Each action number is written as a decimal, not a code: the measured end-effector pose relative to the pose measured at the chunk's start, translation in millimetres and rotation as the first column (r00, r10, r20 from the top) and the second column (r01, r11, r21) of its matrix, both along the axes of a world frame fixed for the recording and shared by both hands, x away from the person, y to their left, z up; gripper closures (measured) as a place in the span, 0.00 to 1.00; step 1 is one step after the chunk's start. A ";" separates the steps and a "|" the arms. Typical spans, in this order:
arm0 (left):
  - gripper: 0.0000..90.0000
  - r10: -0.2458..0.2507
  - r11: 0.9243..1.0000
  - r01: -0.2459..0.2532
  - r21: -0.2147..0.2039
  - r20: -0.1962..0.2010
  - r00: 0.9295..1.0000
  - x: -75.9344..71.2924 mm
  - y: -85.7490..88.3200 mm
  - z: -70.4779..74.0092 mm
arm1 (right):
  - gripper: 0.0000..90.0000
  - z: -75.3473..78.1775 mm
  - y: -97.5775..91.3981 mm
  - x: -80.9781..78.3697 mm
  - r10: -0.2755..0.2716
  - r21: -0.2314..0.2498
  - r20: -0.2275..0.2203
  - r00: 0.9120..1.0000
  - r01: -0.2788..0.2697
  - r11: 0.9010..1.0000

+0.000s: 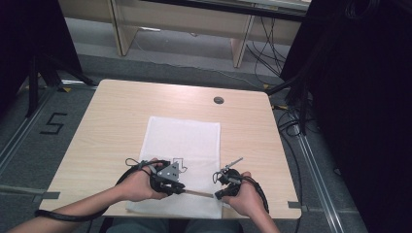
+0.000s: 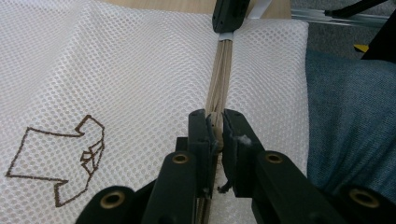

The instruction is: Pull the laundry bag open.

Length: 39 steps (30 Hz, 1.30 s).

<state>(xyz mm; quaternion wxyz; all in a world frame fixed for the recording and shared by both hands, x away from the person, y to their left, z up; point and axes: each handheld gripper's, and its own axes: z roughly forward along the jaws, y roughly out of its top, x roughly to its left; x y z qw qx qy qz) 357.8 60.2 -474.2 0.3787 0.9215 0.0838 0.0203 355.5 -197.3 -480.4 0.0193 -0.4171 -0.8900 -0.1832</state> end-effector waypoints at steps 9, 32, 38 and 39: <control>0.91 -0.005 1.000 0.005 0.000 -0.002 1.000 0.4 0.8 -1.0 | 1.00 -0.3 -0.2 0.4 0.004 -0.003 0.002 1.000 -0.004 1.000; 0.91 0.014 1.000 -0.014 -0.002 0.000 1.000 0.7 8.6 -0.9 | 1.00 -0.3 -0.2 0.4 0.004 -0.002 0.001 1.000 -0.004 1.000; 0.91 0.009 1.000 -0.009 0.008 0.007 1.000 0.5 9.3 -0.1 | 1.00 -0.3 -0.2 0.3 0.004 -0.003 0.001 1.000 -0.004 1.000; 0.91 0.004 1.000 -0.004 0.002 0.008 1.000 0.9 9.7 0.2 | 1.00 0.7 0.6 -0.7 -0.013 -0.014 -0.009 1.000 0.013 1.000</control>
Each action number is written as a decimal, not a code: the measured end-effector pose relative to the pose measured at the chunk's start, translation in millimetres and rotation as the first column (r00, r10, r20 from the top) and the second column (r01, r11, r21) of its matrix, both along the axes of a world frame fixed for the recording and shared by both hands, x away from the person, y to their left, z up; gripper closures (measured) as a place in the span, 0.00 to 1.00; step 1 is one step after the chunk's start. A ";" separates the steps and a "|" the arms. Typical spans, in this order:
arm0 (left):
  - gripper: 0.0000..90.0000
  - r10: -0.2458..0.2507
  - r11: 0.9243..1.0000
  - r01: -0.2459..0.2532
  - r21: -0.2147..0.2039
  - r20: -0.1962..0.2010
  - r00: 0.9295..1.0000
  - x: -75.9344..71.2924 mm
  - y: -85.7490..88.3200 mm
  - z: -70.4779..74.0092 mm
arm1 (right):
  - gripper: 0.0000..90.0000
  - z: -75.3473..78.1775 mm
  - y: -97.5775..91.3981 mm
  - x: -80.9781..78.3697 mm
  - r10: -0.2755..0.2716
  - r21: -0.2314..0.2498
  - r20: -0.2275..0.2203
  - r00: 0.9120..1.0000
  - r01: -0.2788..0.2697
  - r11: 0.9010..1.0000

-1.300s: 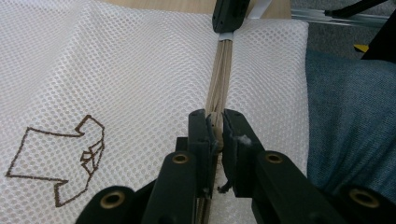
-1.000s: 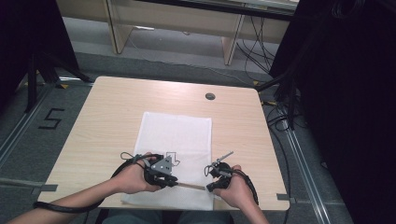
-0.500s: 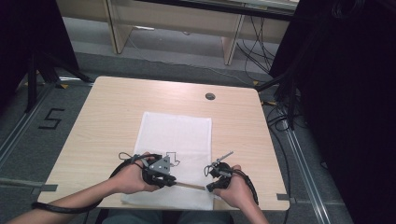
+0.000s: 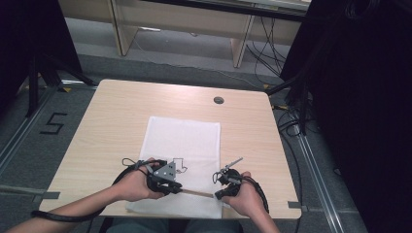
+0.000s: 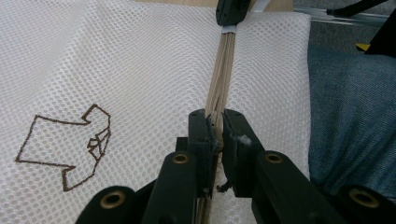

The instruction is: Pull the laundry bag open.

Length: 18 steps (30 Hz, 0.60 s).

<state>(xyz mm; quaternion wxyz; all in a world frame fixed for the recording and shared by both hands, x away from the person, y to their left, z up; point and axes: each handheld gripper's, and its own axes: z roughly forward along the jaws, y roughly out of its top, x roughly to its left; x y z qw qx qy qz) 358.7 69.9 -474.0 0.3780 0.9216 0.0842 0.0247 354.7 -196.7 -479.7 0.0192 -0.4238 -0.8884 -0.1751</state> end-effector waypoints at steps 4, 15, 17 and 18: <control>0.91 0.014 1.000 -0.014 0.000 -0.012 1.000 -0.3 1.6 0.3 | 1.00 -0.6 -0.3 0.9 0.015 0.003 0.007 1.000 -0.015 1.000; 0.91 0.013 1.000 -0.013 0.011 0.000 1.000 0.6 5.6 1.7 | 1.00 -0.8 -0.5 0.8 0.021 0.011 0.011 1.000 -0.021 1.000; 0.91 0.012 1.000 -0.012 0.008 -0.001 1.000 1.0 7.5 2.7 | 1.00 -0.4 -0.2 0.6 0.008 0.002 0.004 1.000 -0.008 1.000; 0.91 0.022 1.000 -0.022 -0.004 -0.015 1.000 0.3 7.7 2.5 | 1.00 -0.8 -0.4 1.2 0.017 0.007 0.006 1.000 -0.017 1.000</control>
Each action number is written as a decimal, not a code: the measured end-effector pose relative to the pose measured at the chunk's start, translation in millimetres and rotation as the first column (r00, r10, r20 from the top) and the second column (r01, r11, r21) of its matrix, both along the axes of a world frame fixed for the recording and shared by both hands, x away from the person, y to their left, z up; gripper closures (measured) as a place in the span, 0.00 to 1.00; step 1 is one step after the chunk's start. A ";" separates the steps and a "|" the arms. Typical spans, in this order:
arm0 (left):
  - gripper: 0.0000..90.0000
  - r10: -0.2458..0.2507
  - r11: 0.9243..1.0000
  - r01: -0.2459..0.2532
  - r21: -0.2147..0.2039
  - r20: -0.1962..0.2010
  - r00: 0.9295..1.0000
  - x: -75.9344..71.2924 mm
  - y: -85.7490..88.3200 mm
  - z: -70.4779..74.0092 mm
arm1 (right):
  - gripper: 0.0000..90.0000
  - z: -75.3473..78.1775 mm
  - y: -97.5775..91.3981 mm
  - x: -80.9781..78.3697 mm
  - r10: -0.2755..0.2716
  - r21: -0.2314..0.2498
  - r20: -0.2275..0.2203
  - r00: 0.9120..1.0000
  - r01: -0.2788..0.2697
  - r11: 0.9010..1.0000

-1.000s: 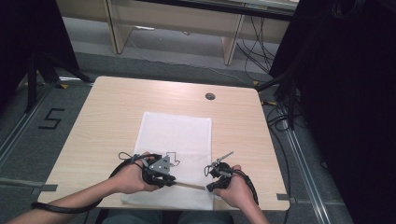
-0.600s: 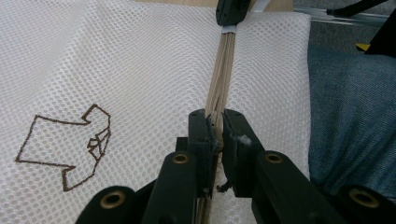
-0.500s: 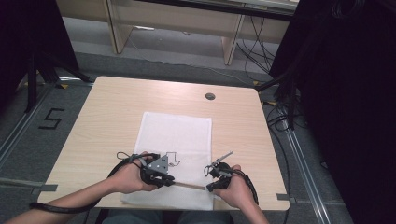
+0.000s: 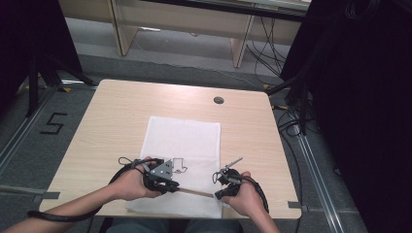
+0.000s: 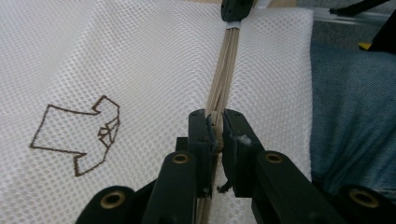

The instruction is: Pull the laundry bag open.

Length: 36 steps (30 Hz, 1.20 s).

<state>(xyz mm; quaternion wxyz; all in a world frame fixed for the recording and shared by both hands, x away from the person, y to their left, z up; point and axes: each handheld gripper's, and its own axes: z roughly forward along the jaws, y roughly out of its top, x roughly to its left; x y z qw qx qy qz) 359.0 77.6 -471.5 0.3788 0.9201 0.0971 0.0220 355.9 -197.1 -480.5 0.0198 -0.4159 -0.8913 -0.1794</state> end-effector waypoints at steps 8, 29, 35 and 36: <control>0.91 -0.008 1.000 0.008 0.012 0.013 1.000 0.3 1.5 -0.1 | 1.00 -1.1 -1.2 0.8 0.006 -0.011 0.017 1.000 -0.006 1.000; 0.91 0.021 1.000 -0.021 -0.002 -0.006 1.000 0.8 17.2 1.4 | 1.00 0.2 1.7 -1.5 -0.027 0.016 -0.019 0.999 0.027 1.000; 0.91 0.012 1.000 -0.012 -0.002 0.000 1.000 1.1 17.3 1.2 | 1.00 0.0 0.7 -0.5 -0.009 0.009 -0.004 1.000 0.009 1.000; 0.91 0.012 1.000 -0.012 -0.002 0.000 1.000 1.1 17.3 1.2 | 1.00 0.0 0.7 -0.5 -0.009 0.009 -0.004 1.000 0.009 1.000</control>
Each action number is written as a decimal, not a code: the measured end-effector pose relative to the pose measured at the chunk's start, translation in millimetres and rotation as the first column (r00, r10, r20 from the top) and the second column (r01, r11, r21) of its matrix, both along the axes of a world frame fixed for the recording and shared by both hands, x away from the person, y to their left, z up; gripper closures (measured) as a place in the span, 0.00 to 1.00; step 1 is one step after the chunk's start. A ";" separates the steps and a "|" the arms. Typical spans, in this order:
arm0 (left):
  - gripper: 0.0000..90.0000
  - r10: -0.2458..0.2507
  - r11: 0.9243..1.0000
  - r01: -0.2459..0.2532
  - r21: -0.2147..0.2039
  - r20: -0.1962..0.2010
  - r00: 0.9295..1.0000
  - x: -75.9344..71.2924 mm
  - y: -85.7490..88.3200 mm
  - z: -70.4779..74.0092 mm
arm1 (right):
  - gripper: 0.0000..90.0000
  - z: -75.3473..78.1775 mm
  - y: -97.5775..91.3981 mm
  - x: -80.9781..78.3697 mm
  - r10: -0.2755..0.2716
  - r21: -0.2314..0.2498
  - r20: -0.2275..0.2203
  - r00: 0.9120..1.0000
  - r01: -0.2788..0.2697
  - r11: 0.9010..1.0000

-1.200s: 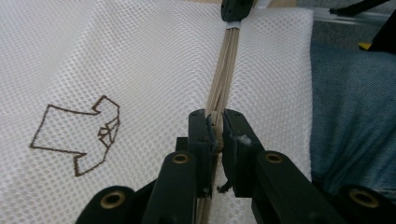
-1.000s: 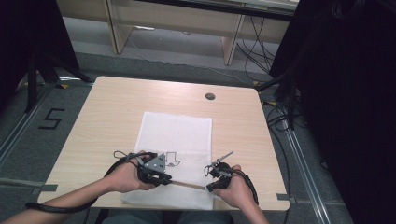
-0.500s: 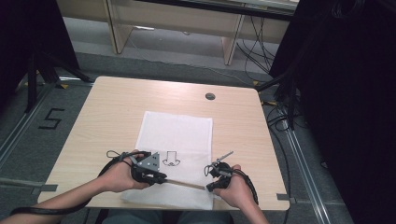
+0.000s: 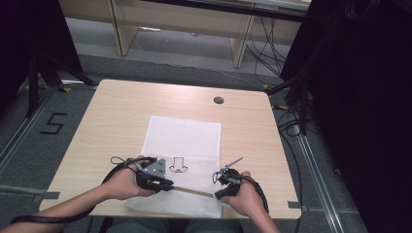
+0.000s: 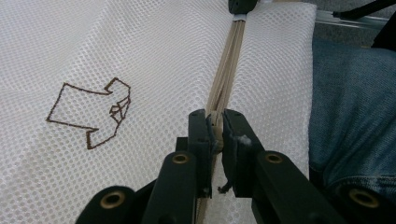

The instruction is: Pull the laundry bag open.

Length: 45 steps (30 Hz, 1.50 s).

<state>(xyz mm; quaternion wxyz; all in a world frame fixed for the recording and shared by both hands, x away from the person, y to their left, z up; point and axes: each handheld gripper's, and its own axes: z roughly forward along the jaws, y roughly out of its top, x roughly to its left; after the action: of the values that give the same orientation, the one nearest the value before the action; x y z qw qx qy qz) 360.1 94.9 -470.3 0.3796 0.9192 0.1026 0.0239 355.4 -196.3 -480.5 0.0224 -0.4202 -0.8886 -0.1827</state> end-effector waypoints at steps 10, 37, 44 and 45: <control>0.91 0.007 1.000 -0.007 -0.008 -0.001 1.000 -0.9 3.2 -0.3 | 1.00 -0.9 -1.1 1.6 0.010 0.002 0.008 1.000 -0.010 1.000; 0.91 0.041 0.999 -0.041 -0.023 -0.005 0.999 -0.2 20.4 1.5 | 1.00 -0.8 -1.0 1.3 0.009 0.003 0.012 1.000 -0.009 1.000; 0.91 0.043 0.999 -0.043 -0.026 -0.005 0.999 -0.7 22.1 2.2 | 1.00 -0.6 -1.4 1.8 0.009 0.005 0.005 1.000 -0.009 1.000; 0.91 0.043 0.998 -0.043 -0.034 -0.013 0.999 -0.6 22.3 1.3 | 1.00 -0.6 -1.4 1.7 0.009 0.004 0.005 1.000 -0.009 1.000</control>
<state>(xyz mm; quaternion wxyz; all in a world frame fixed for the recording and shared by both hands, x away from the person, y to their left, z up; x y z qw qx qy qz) 359.4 117.1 -469.0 0.3941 0.9102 0.1251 0.0247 357.1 -197.8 -481.1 0.0219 -0.4157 -0.8901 -0.1854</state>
